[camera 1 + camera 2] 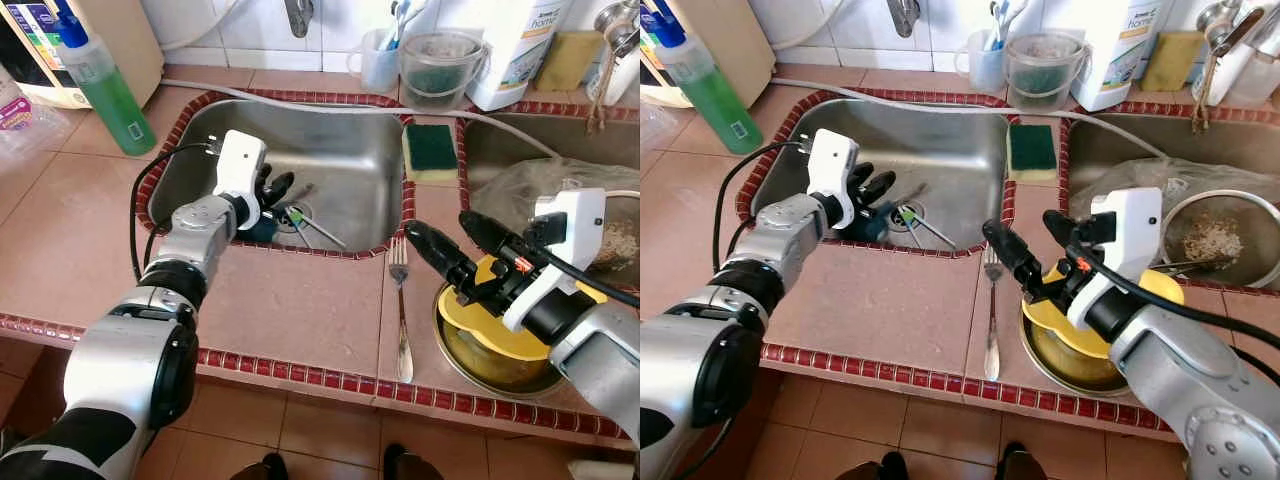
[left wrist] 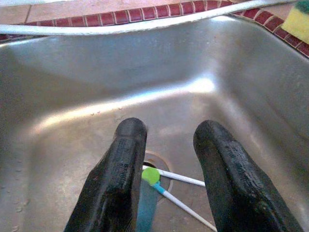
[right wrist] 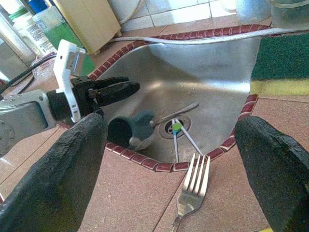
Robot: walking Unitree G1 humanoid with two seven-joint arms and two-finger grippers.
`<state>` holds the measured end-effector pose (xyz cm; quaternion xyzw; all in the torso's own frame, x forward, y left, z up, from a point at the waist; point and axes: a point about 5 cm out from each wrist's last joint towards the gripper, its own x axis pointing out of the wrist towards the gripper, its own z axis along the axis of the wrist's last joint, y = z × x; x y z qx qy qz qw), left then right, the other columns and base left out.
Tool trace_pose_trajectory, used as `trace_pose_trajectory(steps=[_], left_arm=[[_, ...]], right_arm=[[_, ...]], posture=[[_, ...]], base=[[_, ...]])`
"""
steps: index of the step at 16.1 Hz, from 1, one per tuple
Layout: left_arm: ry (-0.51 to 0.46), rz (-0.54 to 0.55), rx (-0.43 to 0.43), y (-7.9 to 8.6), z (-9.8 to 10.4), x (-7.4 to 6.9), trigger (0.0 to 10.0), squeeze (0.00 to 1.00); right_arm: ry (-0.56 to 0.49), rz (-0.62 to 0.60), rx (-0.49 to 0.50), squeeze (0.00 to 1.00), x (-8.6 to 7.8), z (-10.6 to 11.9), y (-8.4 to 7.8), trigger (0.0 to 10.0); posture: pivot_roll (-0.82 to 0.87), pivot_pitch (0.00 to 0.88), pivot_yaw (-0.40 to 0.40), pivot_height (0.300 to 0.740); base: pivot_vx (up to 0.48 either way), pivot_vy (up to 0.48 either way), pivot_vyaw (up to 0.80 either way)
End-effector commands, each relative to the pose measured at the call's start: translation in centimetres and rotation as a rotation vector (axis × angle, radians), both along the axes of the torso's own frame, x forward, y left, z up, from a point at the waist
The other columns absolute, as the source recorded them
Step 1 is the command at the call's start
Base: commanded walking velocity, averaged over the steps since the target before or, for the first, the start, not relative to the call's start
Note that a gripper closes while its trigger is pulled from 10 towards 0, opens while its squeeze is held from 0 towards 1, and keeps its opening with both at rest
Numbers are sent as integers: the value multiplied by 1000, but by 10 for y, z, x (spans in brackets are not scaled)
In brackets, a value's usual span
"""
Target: Kitchen organization
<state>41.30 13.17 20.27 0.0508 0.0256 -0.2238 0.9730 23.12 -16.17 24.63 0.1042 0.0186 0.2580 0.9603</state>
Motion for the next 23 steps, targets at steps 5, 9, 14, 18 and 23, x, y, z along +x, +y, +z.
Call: trace_pose_trajectory(steps=[5, 9, 14, 18, 23], left_arm=[[-28, 19, -30, 12, 13, 2, 10000, 1000], [-93, 25, -66, 22, 27, 3, 10000, 1000], [-192, 46, -156, 29, 39, -2, 10000, 1000], [-249, 34, -149, 29, 35, -19, 10000, 604], [-319, 18, -168, 28, 34, -46, 10000, 0]], right_arm=[[-48, -4, 6, 0, 9, 5, 0, 10000], [-161, -57, 39, 0, 23, 13, 2, 10000], [-320, -159, 37, 0, 38, 19, 2, 10000], [-384, -172, 0, 0, 43, 13, 10, 10000], [-393, -208, -36, 0, 45, -2, 13, 10000]], posture=[[-286, 226, 74, 740], [-256, 163, 79, 740], [-245, 103, 71, 740], [-246, 70, 80, 740], [-237, 40, 76, 740]], base=[[0, 0, 0], [0, 0, 0], [0, 0, 0], [0, 0, 0], [0, 0, 0]])
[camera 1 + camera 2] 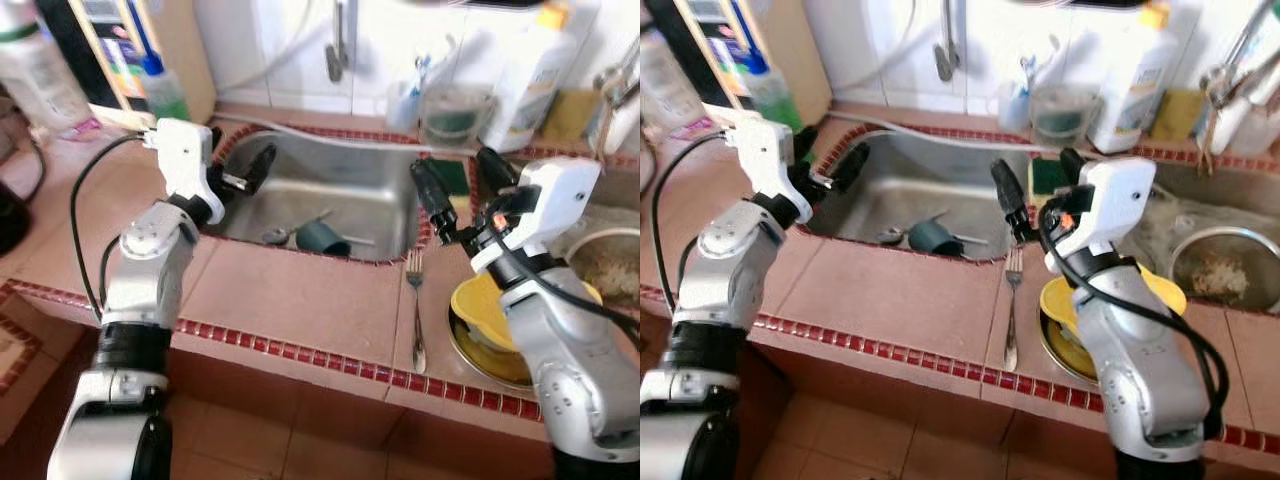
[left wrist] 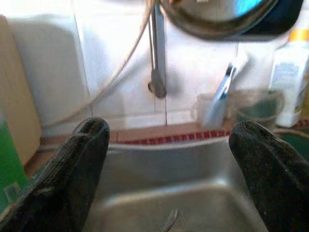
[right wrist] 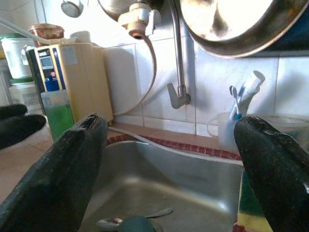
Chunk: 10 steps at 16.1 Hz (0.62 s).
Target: Kitchen organization
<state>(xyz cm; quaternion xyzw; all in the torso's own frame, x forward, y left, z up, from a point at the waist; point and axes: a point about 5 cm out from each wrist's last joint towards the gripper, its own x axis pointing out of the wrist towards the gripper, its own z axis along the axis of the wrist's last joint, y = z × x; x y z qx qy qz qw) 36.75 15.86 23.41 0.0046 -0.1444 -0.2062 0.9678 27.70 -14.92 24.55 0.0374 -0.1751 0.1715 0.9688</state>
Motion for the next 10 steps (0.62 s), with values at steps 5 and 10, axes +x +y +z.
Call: trace_pose_trajectory(steps=[5, 10], left_arm=[[-30, -37, -5, -14, -7, -33, 10000, 0], [-7, 10, -114, -12, -31, -71, 10000, 0]], right_arm=[[27, -72, -67, 0, 3, -31, 5, 10000], [40, -85, -68, 0, -4, -50, 4, 10000]], posture=[[-210, 7, 67, 740], [-194, 0, 55, 740]], base=[[0, 0, 0], [0, 0, 0]])
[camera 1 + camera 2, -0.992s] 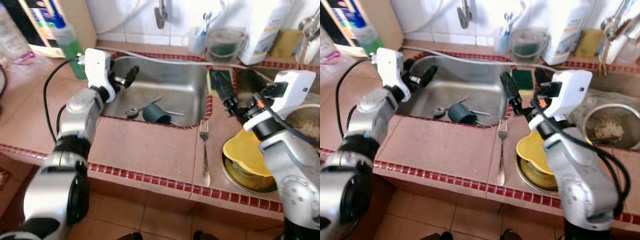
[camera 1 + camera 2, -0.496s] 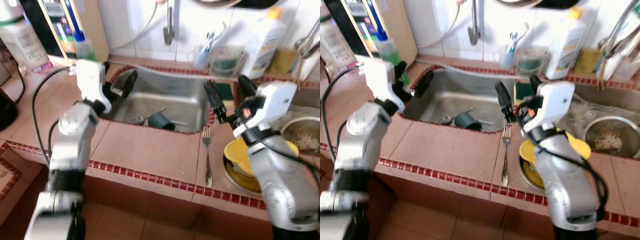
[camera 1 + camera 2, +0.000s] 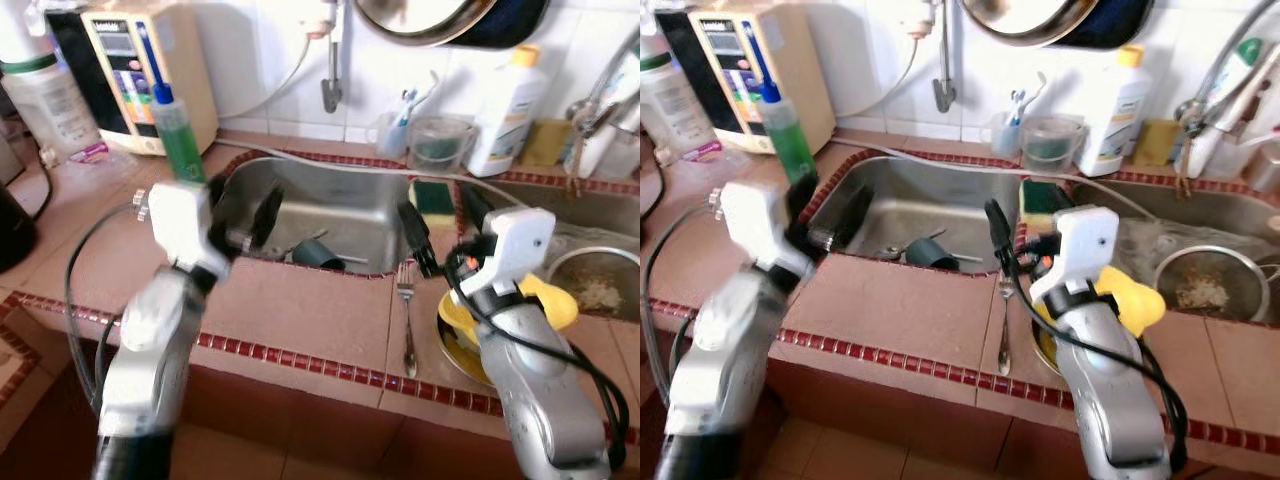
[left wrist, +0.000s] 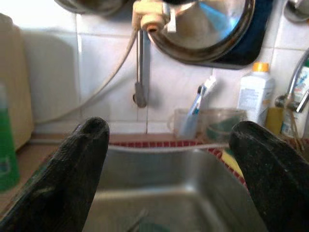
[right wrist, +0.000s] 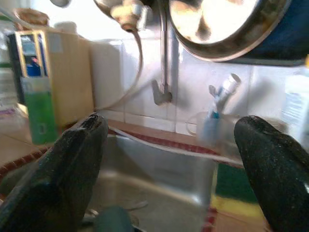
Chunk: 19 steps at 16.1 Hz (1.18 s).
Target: Kitchen organization
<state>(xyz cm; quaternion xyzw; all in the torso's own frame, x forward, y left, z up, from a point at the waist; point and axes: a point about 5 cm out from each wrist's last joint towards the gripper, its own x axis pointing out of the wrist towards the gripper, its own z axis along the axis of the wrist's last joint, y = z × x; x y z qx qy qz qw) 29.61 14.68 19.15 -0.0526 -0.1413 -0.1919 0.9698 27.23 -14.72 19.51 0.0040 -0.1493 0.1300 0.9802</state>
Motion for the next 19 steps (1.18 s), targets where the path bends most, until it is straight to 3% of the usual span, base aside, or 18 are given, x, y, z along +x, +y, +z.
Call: trace_pose_trajectory(steps=[1, 6, 10, 13, 19], left_arm=[[-45, -7, 44, -4, 9, -7, 10000, 0], [-19, 9, 63, -5, -3, -14, 10000, 0], [6, 25, 38, -5, -5, -13, 10000, 0], [-2, 12, 67, -6, -5, -13, 10000, 0], [12, 22, 24, -4, -4, -10, 10000, 0]], right_arm=[[1, -4, -22, 0, -1, -5, 0, 10000], [-35, -95, -106, 0, 0, -14, -1, 10000], [-41, -110, -121, 0, 4, -15, -5, 10000], [-47, -122, -137, 0, 6, -15, -8, 10000], [-53, -121, -150, 0, 6, -13, -11, 10000]], posture=[[-182, 2, 52, 740], [-166, 11, 49, 740], [-168, 20, 46, 740], [-170, 24, 44, 740], [-181, 21, 39, 740]], base=[[0, 0, 0], [0, 0, 0], [0, 0, 0], [0, 0, 0], [0, -391, 0]])
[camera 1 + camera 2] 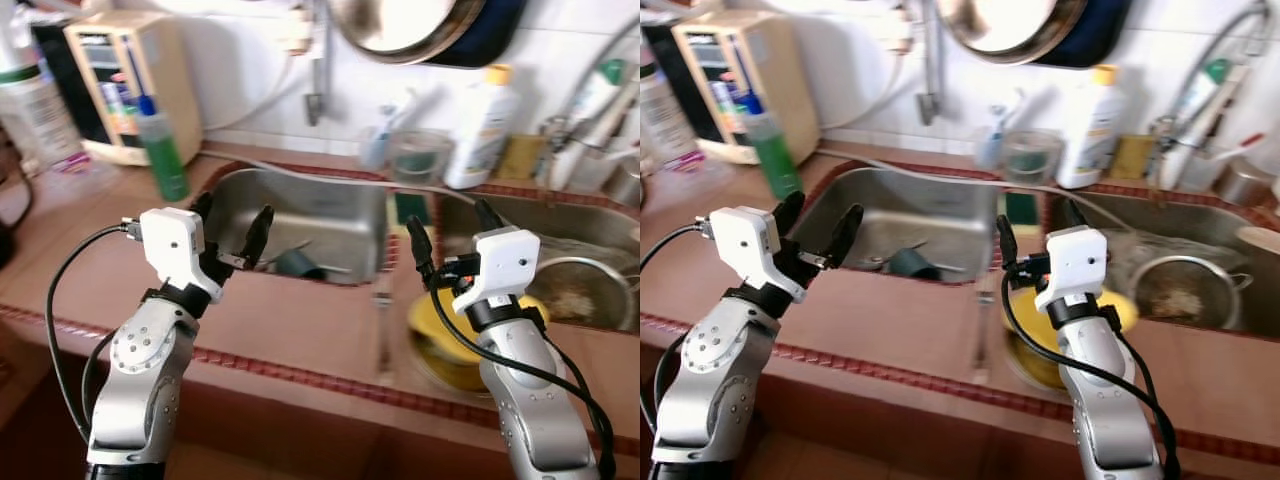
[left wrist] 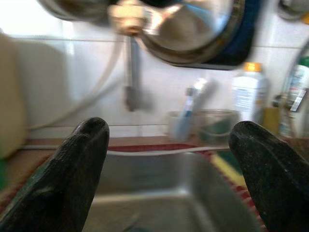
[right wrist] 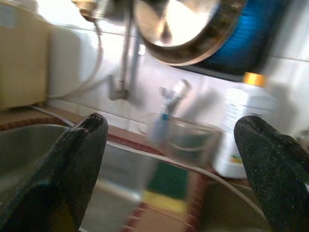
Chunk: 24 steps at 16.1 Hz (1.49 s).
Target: Kitchen organization
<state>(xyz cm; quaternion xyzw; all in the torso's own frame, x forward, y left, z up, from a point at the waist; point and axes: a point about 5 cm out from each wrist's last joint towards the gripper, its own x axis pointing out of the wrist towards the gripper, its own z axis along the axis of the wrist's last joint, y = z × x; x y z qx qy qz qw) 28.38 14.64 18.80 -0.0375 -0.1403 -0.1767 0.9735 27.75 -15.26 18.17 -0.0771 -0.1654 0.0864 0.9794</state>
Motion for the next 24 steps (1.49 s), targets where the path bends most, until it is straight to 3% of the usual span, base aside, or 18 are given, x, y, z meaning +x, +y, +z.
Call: trace_pose_trajectory(steps=[1, 6, 8, 12, 15, 16, 19, 24], left_arm=[[13, -12, -5, -3, 0, 2, 10000, 0], [12, -9, -15, -3, 1, 3, 10000, 0], [7, -22, -61, -4, 2, 1, 10000, 0], [2, -39, -47, -5, 3, -2, 10000, 0], [0, -176, 48, -18, 2, -12, 10000, 0], [-1, -240, 123, -24, -1, -18, 10000, 0], [2, -365, 228, -33, -6, -31, 10000, 0], [7, -449, 238, -40, -3, -36, 10000, 0]], right_arm=[[-3, -11, -8, 0, 1, 1, -6, 10000], [-7, -3, -15, 0, 1, 2, -6, 10000], [4, 16, -19, 0, -1, 0, -5, 10000], [32, 70, 3, 0, -8, -7, -2, 10000], [100, 157, 24, 0, -29, -25, 8, 10000], [125, 175, 36, 0, -35, -30, 12, 10000], [152, 192, 46, 0, -43, -36, 14, 10000], [156, 166, 48, 0, -46, -33, 8, 10000]], posture=[[-182, 21, 37, 740], [-184, 23, 30, 740], [-185, 25, 26, 740], [-185, 30, 25, 740], [-185, 38, 25, 740], [-186, 38, 25, 740], [-188, 38, 30, 740], [-200, 36, 41, 740]], base=[[0, -394, 0], [0, -387, 0], [0, 0, 0], [0, 0, 0], [0, 0, 0], [0, 0, 0], [0, 0, 0], [0, 0, 0]])
